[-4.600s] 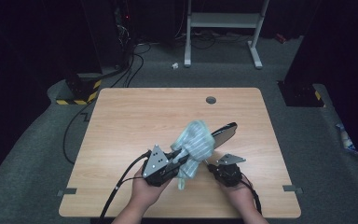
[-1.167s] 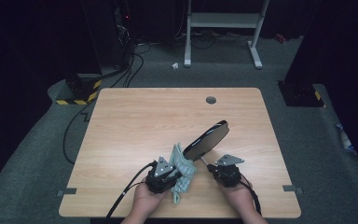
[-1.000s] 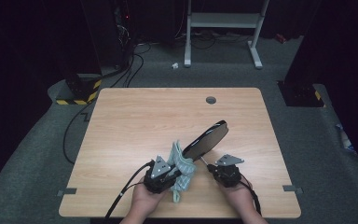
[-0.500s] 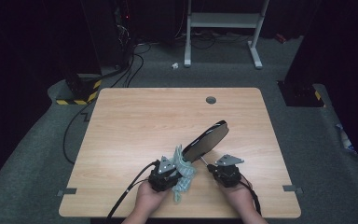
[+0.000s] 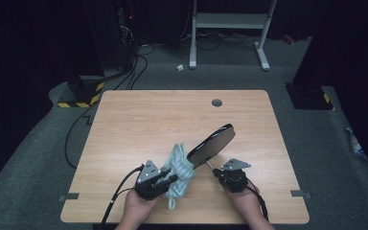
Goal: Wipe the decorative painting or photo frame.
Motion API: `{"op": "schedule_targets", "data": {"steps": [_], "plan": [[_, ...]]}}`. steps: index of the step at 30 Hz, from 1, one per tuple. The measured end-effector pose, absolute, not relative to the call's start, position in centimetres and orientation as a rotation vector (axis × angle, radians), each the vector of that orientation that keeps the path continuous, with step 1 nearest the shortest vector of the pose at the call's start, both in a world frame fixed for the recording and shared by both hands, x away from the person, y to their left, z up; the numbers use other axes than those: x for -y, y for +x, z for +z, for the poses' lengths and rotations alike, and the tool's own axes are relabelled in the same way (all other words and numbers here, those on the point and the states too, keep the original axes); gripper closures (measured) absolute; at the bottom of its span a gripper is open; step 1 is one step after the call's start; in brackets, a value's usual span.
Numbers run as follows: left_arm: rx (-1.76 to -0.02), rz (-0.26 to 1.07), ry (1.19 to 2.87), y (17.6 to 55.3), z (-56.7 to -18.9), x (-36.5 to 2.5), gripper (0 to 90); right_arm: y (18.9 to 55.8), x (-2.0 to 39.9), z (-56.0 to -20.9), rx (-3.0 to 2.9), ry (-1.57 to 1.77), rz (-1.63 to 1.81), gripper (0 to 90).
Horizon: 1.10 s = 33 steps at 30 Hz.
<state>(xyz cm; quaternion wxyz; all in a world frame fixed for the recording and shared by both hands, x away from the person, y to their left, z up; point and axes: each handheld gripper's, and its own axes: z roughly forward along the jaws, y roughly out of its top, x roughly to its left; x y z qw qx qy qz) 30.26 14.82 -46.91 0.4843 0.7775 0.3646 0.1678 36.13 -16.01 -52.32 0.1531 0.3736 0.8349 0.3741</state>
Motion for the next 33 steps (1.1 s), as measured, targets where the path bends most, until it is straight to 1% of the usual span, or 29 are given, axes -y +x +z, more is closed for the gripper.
{"op": "schedule_targets", "data": {"steps": [10, 18, 22, 26, 33], "plan": [[-1.011, 0.449, 1.868, 30.4, -47.5, -19.6, 72.3, 36.1, 16.0, -52.3, -2.395, 1.075, 1.075, 87.9], [-1.082, 0.525, 1.879, 30.8, -47.6, -22.4, 72.4, 36.2, 16.0, -52.3, -2.394, 1.07, 1.075, 87.9], [-1.125, 0.575, 1.905, 31.5, -47.5, -23.8, 72.3, 36.1, 16.0, -52.3, -2.396, 1.075, 1.076, 87.7], [-1.18, 0.65, 1.966, 32.4, -47.5, -25.1, 72.1, 36.1, 16.0, -52.3, -2.396, 1.075, 1.076, 87.7], [-1.294, 0.681, 2.011, 34.6, -48.1, -27.7, 71.9, 36.2, 16.0, -52.3, -2.396, 1.075, 1.076, 87.6]]}}
